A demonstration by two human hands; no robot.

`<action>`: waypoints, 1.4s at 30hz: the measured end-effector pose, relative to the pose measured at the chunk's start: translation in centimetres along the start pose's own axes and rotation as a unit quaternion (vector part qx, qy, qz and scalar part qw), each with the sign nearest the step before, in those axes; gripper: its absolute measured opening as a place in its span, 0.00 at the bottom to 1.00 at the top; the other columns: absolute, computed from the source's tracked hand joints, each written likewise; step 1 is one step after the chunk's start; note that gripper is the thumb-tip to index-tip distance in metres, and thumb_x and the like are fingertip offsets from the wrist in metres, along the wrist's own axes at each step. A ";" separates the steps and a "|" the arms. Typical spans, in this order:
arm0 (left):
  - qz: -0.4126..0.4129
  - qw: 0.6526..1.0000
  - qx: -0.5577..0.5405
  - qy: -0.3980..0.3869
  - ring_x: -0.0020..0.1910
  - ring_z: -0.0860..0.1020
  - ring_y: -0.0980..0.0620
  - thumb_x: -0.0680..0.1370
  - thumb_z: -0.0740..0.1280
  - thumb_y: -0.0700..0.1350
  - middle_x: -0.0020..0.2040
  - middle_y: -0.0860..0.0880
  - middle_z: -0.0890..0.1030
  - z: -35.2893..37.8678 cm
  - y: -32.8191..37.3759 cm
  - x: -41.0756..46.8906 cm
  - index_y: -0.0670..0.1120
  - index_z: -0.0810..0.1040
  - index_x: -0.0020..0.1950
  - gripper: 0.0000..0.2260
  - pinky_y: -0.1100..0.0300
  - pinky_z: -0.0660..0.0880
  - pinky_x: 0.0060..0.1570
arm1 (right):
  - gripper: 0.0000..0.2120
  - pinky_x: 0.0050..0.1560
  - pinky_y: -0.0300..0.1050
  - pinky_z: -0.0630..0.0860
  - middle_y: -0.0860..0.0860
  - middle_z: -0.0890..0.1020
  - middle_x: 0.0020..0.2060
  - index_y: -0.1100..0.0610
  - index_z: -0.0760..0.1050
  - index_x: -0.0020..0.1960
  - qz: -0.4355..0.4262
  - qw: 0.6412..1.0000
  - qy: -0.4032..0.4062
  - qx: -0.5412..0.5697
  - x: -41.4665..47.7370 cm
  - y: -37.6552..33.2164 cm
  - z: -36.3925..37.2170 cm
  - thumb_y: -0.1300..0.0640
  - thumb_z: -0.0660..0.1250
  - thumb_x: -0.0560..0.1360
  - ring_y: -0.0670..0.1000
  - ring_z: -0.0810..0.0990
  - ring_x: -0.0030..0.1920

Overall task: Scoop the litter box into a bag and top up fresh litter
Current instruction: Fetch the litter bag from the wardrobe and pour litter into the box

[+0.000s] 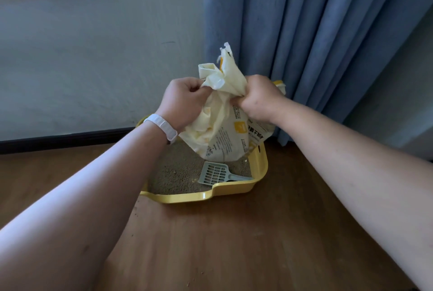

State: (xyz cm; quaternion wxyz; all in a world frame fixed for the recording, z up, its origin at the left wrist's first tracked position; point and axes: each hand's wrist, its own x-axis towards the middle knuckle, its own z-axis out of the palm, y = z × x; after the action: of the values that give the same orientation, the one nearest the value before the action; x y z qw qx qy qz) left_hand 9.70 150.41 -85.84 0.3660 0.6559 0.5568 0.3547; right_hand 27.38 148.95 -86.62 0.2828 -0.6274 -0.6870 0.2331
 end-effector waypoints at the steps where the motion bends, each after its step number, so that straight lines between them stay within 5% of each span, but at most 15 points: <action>1: -0.025 1.000 -0.016 0.001 0.31 0.75 0.53 0.77 0.69 0.47 0.35 0.47 0.79 -0.2 0.2 0.1 0.39 0.82 0.45 0.10 0.60 0.74 0.31 | 0.03 0.46 0.44 0.74 0.47 0.82 0.44 0.49 0.78 0.47 0.010 1.000 0.005 0.006 0.0 0.3 0.1 0.56 0.70 0.75 0.52 0.80 0.48; 7: -0.142 0.977 -0.159 -0.017 0.39 0.81 0.50 0.79 0.67 0.41 0.43 0.46 0.82 -3.2 0.4 1.4 0.39 0.81 0.53 0.08 0.58 0.79 0.37 | 0.05 0.48 0.44 0.75 0.48 0.82 0.44 0.53 0.81 0.51 0.065 0.989 0.113 0.063 0.3 2.2 -1.3 0.55 0.69 0.76 0.52 0.79 0.47; 10: -0.153 0.952 -0.249 -0.093 0.46 0.84 0.48 0.78 0.68 0.47 0.44 0.46 0.86 -4.4 -0.1 1.3 0.38 0.78 0.56 0.13 0.54 0.80 0.48 | 0.05 0.45 0.42 0.73 0.48 0.82 0.43 0.54 0.81 0.50 0.062 0.983 0.162 0.062 0.6 2.6 -2.3 0.56 0.69 0.75 0.51 0.79 0.46; 13: -0.085 0.976 -0.072 -0.187 0.52 0.81 0.50 0.74 0.73 0.48 0.54 0.47 0.84 -5.1 -1.3 1.2 0.44 0.80 0.58 0.15 0.57 0.77 0.51 | 0.05 0.44 0.40 0.72 0.48 0.80 0.41 0.56 0.81 0.49 0.066 0.977 0.197 0.053 0.8 2.7 -3.3 0.58 0.68 0.75 0.51 0.79 0.45; 15: -0.057 0.983 0.027 -0.172 0.48 0.80 0.49 0.72 0.75 0.48 0.54 0.43 0.83 -5.0 -1.9 1.2 0.47 0.82 0.56 0.13 0.56 0.76 0.49 | 0.05 0.45 0.41 0.73 0.48 0.80 0.42 0.56 0.81 0.50 0.072 0.975 0.202 0.052 0.8 2.9 -3.8 0.59 0.69 0.75 0.51 0.78 0.45; 19: -0.050 0.990 0.094 -0.097 0.34 0.75 0.52 0.74 0.73 0.51 0.38 0.45 0.81 -3.8 -2.2 1.2 0.40 0.82 0.49 0.14 0.56 0.75 0.40 | 0.05 0.48 0.44 0.77 0.49 0.81 0.43 0.57 0.80 0.50 0.084 0.976 0.194 0.050 0.8 3.2 -3.6 0.60 0.68 0.74 0.52 0.79 0.46; 23: -0.042 0.994 0.096 -0.037 0.28 0.73 0.53 0.76 0.72 0.51 0.31 0.49 0.77 -3.5 -1.9 1.4 0.43 0.80 0.40 0.12 0.56 0.73 0.34 | 0.02 0.38 0.38 0.72 0.49 0.80 0.40 0.55 0.78 0.47 0.094 0.976 0.189 0.052 0.8 3.4 -3.3 0.61 0.69 0.74 0.52 0.79 0.44; 31: -0.035 0.991 0.124 -0.046 0.37 0.75 0.50 0.78 0.68 0.51 0.32 0.52 0.80 -3.7 -2.4 1.4 0.47 0.79 0.36 0.13 0.57 0.72 0.40 | 0.03 0.43 0.42 0.75 0.49 0.80 0.41 0.57 0.79 0.48 0.097 0.972 0.206 0.057 1.0 3.3 -3.5 0.61 0.69 0.74 0.52 0.79 0.44; 38: -0.032 0.988 0.144 -0.040 0.35 0.71 0.48 0.78 0.68 0.53 0.38 0.43 0.77 -3.6 -2.9 1.4 0.35 0.80 0.48 0.19 0.55 0.69 0.38 | 0.07 0.45 0.43 0.76 0.50 0.82 0.45 0.58 0.80 0.51 0.097 0.970 0.215 0.056 1.2 3.3 -3.5 0.60 0.70 0.74 0.52 0.79 0.46; 42: -0.010 0.987 0.157 -0.041 0.37 0.75 0.48 0.79 0.66 0.51 0.45 0.40 0.83 -3.7 -3.3 1.1 0.40 0.83 0.49 0.14 0.51 0.76 0.43 | 0.08 0.46 0.45 0.79 0.52 0.83 0.45 0.60 0.80 0.51 0.104 0.970 0.214 0.058 1.2 3.4 -3.4 0.61 0.69 0.73 0.53 0.81 0.47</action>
State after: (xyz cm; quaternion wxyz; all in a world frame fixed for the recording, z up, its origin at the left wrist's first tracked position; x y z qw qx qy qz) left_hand 5.09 152.21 -86.88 0.2843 0.7136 0.5968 0.2318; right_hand 32.08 150.37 -86.30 0.4330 -0.7132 -0.5272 0.1610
